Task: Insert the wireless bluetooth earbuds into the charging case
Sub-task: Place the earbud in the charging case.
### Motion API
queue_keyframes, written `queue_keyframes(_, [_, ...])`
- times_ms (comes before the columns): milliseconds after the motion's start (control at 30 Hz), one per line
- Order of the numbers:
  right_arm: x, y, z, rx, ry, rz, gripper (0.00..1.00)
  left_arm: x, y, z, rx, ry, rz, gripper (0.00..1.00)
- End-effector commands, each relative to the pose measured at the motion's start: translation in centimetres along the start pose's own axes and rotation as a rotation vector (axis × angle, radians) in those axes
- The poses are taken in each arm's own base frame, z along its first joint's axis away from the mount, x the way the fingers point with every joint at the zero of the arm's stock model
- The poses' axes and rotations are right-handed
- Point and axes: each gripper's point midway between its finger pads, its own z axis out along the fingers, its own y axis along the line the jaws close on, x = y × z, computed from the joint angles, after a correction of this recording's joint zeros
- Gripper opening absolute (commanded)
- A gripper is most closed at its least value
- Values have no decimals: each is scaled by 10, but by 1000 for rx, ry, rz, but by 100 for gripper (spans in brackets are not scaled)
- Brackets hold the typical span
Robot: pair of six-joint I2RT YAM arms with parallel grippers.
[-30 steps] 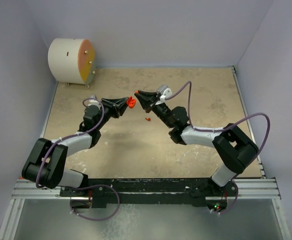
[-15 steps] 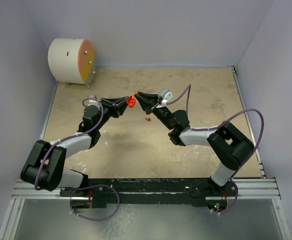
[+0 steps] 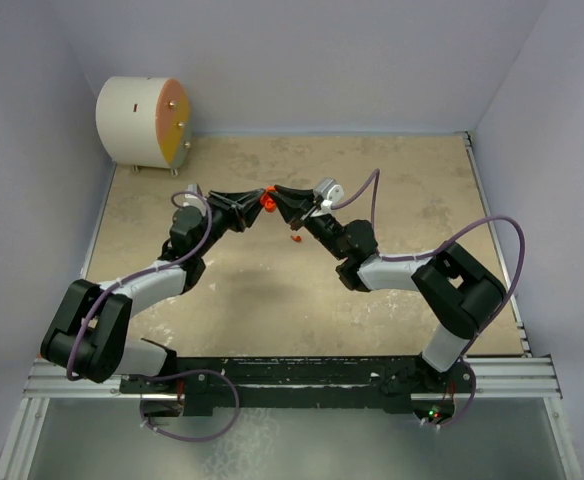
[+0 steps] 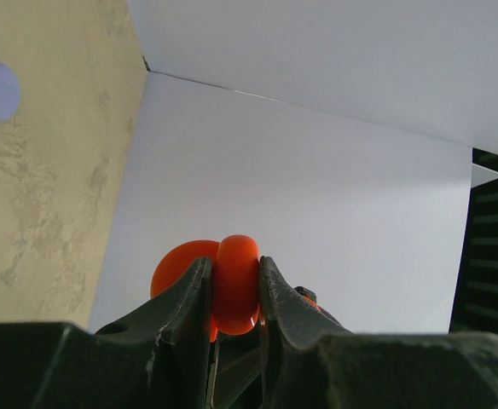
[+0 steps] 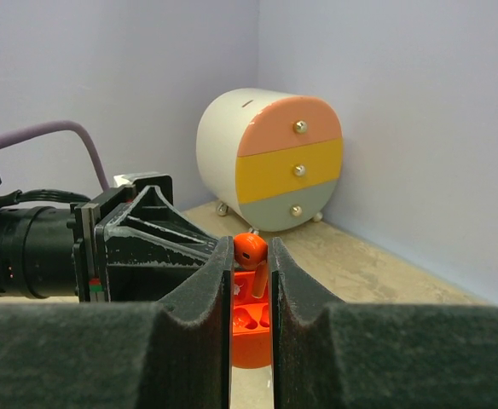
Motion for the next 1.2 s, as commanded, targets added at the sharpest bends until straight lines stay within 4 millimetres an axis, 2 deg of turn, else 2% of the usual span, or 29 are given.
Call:
queue_keyframes(0, [-26, -5, 5, 14, -88, -37, 0, 9, -31, 1, 81, 22, 2, 0])
queue_keyframes(1167, [-5, -10, -2, 31, -38, -35, 0, 15, -49, -2, 106, 29, 11, 0])
